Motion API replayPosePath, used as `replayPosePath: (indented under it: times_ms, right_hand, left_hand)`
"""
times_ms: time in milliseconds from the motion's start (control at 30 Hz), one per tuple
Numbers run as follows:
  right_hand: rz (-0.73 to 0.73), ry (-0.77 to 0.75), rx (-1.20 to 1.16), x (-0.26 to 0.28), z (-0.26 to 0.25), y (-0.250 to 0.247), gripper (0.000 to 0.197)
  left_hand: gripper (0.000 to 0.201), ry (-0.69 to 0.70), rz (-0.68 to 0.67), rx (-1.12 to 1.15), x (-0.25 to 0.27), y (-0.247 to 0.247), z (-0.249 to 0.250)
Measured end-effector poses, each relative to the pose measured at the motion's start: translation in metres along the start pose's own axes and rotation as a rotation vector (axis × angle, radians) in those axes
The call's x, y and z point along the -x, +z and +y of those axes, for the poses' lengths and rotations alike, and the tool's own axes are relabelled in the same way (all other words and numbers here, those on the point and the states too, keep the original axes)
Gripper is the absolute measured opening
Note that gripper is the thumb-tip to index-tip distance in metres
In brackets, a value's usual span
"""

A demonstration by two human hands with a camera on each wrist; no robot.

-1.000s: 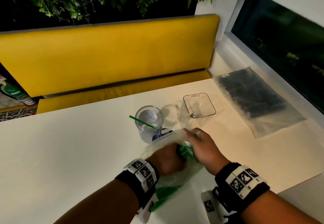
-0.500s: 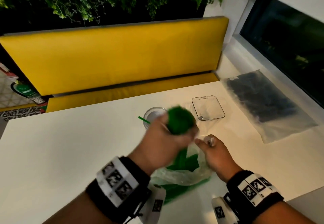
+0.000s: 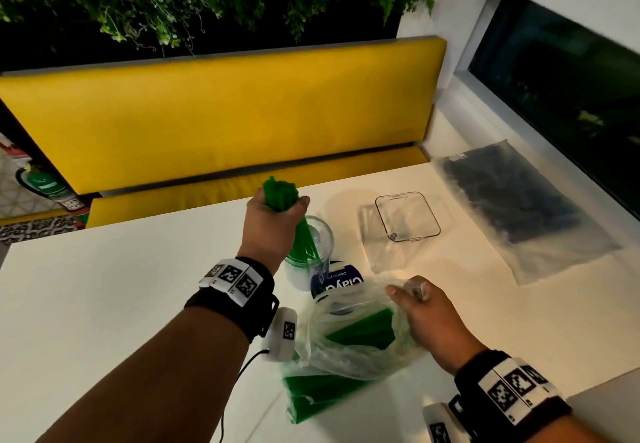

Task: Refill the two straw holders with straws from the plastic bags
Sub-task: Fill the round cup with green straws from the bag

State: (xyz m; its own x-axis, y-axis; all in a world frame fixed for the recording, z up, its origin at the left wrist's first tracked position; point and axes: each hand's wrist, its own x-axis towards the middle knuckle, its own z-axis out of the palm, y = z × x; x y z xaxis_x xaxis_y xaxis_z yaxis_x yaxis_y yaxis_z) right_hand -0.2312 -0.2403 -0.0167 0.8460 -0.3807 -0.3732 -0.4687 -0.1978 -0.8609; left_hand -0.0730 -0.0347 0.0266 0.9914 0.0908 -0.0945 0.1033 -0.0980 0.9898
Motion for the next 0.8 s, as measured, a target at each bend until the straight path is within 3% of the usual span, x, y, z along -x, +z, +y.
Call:
replayPosePath:
  times_ms: [67, 233, 300, 367, 400, 467, 500, 533, 567, 633, 667, 733, 800]
  right_hand:
    - [-0.002, 0.006, -0.031, -0.002, 0.002, 0.000, 0.023]
    - [-0.018, 0.017, -0.066, -0.008, 0.006, -0.001, 0.026]
    - [-0.014, 0.013, -0.074, -0.009, 0.006, -0.001, 0.026]
    - [-0.014, 0.009, -0.088, -0.010, 0.006, 0.000, 0.026]
    - [-0.017, 0.009, -0.102, -0.011, 0.007, 0.001, 0.026]
    - [-0.022, -0.007, -0.116, -0.012, 0.007, 0.003, 0.027]
    - [-0.019, -0.020, -0.111, -0.012, 0.007, 0.004, 0.026]
    - [-0.012, -0.033, -0.110, -0.012, 0.006, 0.006, 0.025]
    - [-0.004, -0.038, -0.106, -0.012, 0.005, 0.006, 0.023]
    - [-0.016, -0.042, -0.112, -0.009, 0.000, 0.007, 0.019]
    - [-0.037, -0.052, -0.120, -0.008, 0.000, 0.007, 0.016]
    - [-0.063, -0.071, -0.123, -0.003, -0.001, 0.005, 0.012]
    - [-0.101, -0.082, -0.087, 0.002, 0.000, 0.004, 0.014]
  left_hand:
    - [0.030, -0.026, -0.064, -0.207, -0.004, -0.001, -0.007]
    - [0.072, -0.094, -0.369, -0.646, -0.018, -0.020, 0.000]
    - [0.093, -0.111, -0.413, -0.758, -0.024, -0.030, 0.004]
    - [0.099, -0.016, -0.353, -0.885, -0.019, -0.039, 0.015]
    - [0.093, 0.118, -0.282, -0.912, -0.010, -0.040, 0.023]
    - [0.064, 0.524, -0.158, -0.795, 0.021, -0.034, 0.039]
    - [0.046, 0.698, -0.177, -0.703, 0.043, -0.026, 0.046]
    - [0.028, 0.804, -0.288, -0.620, 0.065, -0.015, 0.047]
    - [0.014, 0.817, -0.464, -0.593, 0.086, -0.002, 0.041]
    - [0.014, 0.646, -0.775, -0.723, 0.116, 0.025, 0.013]
    - [0.017, 0.531, -0.862, -0.838, 0.122, 0.037, -0.011]
    - [0.020, 0.288, -0.929, -1.033, 0.123, 0.054, -0.057]
    - [0.021, 0.100, -0.917, -1.080, 0.122, 0.061, -0.080]
